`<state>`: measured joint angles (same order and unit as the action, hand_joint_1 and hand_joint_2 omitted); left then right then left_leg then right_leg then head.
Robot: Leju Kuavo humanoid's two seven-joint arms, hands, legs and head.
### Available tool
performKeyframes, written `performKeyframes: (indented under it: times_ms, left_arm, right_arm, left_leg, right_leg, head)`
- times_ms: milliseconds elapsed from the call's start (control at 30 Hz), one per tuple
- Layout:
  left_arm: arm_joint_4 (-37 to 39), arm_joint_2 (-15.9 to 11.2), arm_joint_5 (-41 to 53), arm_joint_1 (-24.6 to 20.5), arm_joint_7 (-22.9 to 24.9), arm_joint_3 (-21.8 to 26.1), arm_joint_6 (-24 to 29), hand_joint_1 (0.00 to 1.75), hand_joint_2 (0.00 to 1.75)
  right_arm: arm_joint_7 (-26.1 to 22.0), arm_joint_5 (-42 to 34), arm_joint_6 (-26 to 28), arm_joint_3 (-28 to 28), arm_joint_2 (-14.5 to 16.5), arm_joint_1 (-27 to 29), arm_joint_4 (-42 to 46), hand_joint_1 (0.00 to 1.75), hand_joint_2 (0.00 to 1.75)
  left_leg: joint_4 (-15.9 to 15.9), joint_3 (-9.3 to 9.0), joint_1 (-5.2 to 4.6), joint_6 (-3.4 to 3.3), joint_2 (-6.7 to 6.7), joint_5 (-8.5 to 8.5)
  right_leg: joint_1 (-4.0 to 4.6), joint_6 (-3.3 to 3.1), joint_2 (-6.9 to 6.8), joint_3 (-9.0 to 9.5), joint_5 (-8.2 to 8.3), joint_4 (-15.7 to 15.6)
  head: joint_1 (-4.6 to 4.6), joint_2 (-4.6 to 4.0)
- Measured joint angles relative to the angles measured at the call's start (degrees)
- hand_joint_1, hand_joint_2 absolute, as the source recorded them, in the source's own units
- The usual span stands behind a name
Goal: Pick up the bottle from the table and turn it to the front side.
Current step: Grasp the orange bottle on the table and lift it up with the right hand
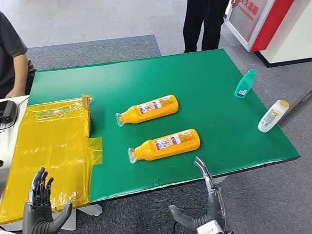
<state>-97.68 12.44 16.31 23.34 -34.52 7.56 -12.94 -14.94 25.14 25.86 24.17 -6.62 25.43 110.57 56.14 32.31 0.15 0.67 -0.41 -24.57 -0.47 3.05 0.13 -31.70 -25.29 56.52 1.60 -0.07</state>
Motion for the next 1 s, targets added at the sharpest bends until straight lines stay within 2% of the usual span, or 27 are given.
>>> performKeyframes:
  times_ms: [867,1000]
  left_arm:
    - [0.02,0.02,0.00,-0.01,-0.46,0.09,-0.02,0.00,1.75]
    - [0.02,0.09,0.16,0.07,-0.82,0.37,-0.66,0.00,1.75]
  right_arm:
    - [0.86,0.46,-0.47,-0.02,0.00,-0.01,0.01,0.00,1.75]
    - [4.58,4.76,-0.73,-0.07,-0.15,-0.01,0.15,0.00,1.75]
  left_leg:
    - [0.00,0.00,0.00,0.00,0.00,0.00]
    - [0.00,0.00,0.00,0.00,0.00,0.00]
  right_leg:
    - [0.00,0.00,0.00,0.00,0.00,0.00]
    - [0.00,0.00,0.00,0.00,0.00,0.00]
  head:
    - [-0.01,0.00]
    - [-0.01,0.00]
